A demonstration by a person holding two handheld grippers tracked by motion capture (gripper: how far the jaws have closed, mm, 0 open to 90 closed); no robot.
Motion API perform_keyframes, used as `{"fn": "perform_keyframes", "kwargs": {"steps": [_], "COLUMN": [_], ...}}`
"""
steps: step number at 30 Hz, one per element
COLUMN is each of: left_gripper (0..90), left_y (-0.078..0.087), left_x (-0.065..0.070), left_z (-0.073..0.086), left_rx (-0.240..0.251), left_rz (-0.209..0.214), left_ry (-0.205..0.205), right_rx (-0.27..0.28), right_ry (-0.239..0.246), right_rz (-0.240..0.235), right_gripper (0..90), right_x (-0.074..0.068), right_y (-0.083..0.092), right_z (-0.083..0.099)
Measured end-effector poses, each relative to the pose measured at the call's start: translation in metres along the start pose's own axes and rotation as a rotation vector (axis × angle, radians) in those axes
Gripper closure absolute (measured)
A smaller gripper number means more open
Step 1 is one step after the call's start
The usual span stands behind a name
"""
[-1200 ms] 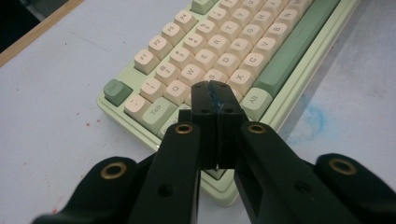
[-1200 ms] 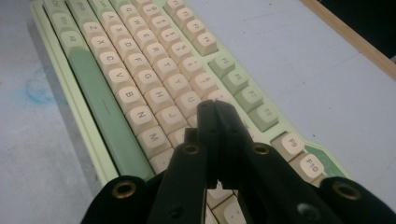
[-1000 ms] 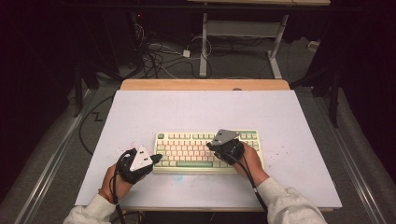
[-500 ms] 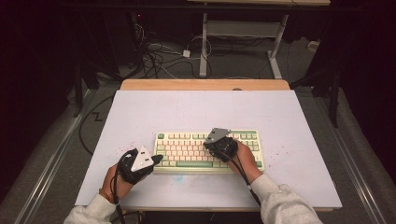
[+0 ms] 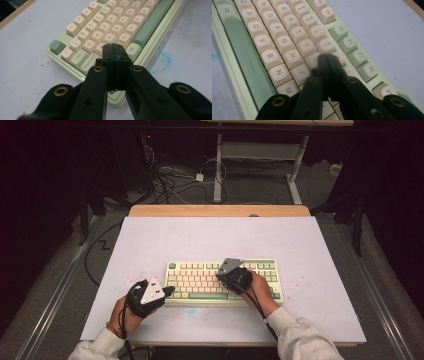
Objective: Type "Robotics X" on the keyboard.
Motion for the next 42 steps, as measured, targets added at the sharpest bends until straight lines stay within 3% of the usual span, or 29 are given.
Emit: {"fn": "perform_keyframes", "kwargs": {"steps": [17,42], "left_gripper": [87.4,87.4], "left_y": [-0.002,0.001], "left_x": [0.001,-0.002], "left_z": [0.000,-0.002], "left_rx": [-0.009,0.005], "left_rz": [0.002,-0.011], "left_ry": [-0.002,-0.011], "right_rx": [0.106,0.170], "right_ry": [-0.049,-0.083], "right_rz": [0.018,0.045], "right_gripper": [90.0,90.0], "right_x": [0.005,0.017], "right_y": [0.029,0.068], "right_z": [-0.007,0.008]}}
Point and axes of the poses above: each handheld gripper's, and its own axes: y roughly backward along the jaws, z roughly out of its underside, x roughly to its right, the point moved 9 cm from there along -y, roughly forward along the jaws, and after that the axes turned 6 degrees about z, right-handed, at the moved point
